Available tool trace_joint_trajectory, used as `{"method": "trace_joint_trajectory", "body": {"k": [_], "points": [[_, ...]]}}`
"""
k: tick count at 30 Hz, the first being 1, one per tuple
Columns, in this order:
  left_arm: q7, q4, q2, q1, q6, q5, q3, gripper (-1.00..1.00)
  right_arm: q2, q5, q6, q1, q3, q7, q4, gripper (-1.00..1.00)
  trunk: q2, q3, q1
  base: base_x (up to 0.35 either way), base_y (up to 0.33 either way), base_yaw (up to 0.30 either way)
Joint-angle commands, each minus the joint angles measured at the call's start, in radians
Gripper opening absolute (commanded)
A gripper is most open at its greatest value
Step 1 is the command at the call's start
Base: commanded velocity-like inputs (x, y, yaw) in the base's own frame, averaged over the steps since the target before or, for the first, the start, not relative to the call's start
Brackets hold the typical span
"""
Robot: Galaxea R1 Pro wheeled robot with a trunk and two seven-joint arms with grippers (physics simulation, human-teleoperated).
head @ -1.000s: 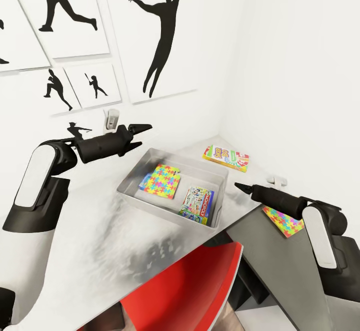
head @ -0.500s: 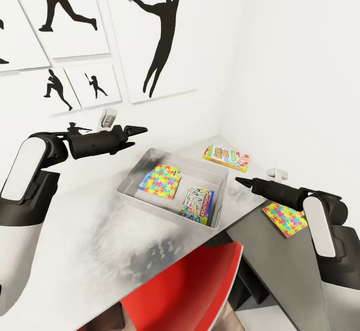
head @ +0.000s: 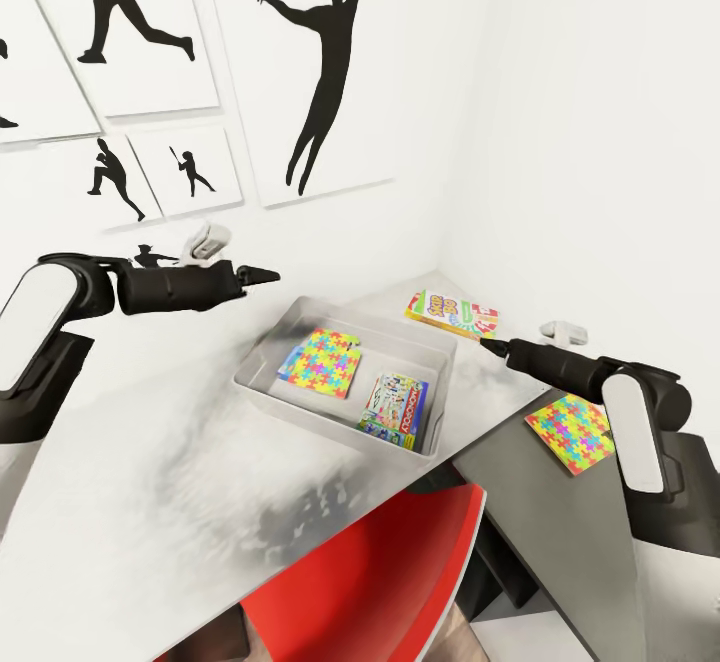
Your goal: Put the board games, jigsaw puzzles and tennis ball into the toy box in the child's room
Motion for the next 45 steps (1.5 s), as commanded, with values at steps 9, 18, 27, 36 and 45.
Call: {"method": "trace_joint_trajectory", "body": {"k": [9, 18, 27, 36, 45], "points": [[0.008, 0.038, 0.033, -0.072, 0.008, -0.063, -0.137, 1.0, 0.032, 0.011, 0.005, -0.019, 0.011, -0.056, -0.001, 1.0, -0.002, -0.002, 0.0, 0.0, 0.0, 0.0], [0.003, 0.116, 0.034, -0.12, 0.011, -0.146, -0.256, 1.0, 0.053, 0.016, 0.005, -0.026, 0.056, -0.148, -0.004, 1.0, -0.002, -0.002, 0.0, 0.0, 0.0, 0.0], [0.002, 0.139, 0.034, -0.128, 0.01, -0.196, -0.28, 1.0, 0.061, 0.017, 0.005, -0.027, 0.075, -0.169, -0.004, 1.0, -0.002, -0.002, 0.0, 0.0, 0.0, 0.0], [0.002, 0.16, 0.032, -0.129, 0.005, -0.239, -0.29, 1.0, 0.075, 0.018, 0.005, -0.027, 0.134, -0.178, -0.004, 1.0, -0.002, -0.002, 0.0, 0.0, 0.0, 0.0], [0.002, 0.197, 0.019, -0.129, 0.002, -0.275, -0.295, 1.0, 0.087, 0.015, 0.005, -0.026, 0.175, -0.209, -0.004, 1.0, -0.002, -0.002, 0.0, 0.0, 0.0, 0.0]]}}
